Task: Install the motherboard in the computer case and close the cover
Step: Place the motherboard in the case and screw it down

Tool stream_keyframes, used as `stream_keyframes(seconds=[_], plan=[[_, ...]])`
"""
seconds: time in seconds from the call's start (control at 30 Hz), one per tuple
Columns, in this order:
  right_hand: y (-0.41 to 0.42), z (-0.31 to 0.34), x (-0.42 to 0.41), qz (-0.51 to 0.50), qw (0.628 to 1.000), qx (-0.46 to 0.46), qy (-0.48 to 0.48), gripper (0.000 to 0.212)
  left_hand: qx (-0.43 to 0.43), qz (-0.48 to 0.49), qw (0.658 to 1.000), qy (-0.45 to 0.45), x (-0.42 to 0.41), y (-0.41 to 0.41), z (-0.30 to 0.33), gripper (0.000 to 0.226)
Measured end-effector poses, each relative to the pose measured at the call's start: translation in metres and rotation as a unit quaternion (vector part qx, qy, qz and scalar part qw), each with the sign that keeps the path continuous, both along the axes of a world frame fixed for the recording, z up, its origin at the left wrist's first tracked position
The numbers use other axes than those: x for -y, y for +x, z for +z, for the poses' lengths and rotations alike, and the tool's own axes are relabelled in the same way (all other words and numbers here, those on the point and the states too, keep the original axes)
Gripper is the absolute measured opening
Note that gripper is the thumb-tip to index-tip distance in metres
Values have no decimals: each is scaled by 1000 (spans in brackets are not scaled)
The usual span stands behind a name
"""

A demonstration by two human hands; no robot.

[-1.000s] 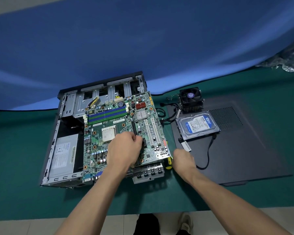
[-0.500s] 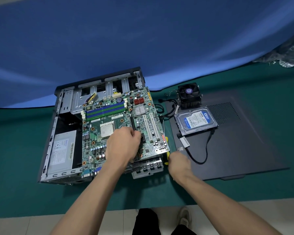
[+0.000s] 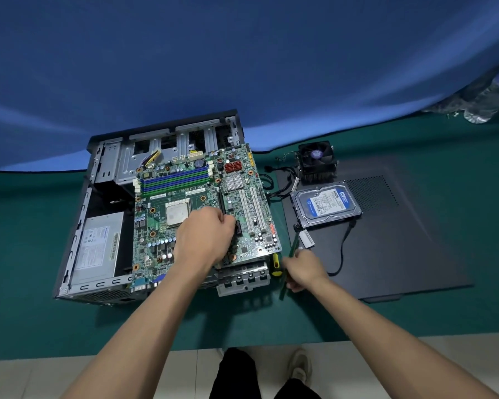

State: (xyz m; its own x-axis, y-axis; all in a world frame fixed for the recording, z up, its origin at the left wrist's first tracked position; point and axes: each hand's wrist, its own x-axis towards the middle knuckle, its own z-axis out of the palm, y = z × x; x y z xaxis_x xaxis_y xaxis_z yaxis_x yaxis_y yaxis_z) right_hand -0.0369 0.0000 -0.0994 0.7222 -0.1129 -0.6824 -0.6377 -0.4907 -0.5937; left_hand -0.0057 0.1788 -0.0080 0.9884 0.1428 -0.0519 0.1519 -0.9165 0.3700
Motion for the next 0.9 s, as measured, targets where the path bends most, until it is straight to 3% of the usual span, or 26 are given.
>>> stream_keyframes(seconds=[0.2,0.33,0.57,0.67,0.77,0.9], plan=[[20,50,10,-118,969,206,66,4,2,4,1000,-16,2,-3,6,36],[31,103,12,-110,939,295,140,13,1,6,999,-53,1,-4,14,25],[63,160,-18,-3,932,274,238,26,18,16,990,-138,-12,17,51,13],[74,170,-39,30,932,269,243,26,23,23,960,-278,-20,34,70,19],[87,174,-58,60,928,295,219,29,20,41,899,-436,-28,48,84,25],[104,176,-83,59,928,291,226,23,-13,39,851,-523,-44,64,94,23]])
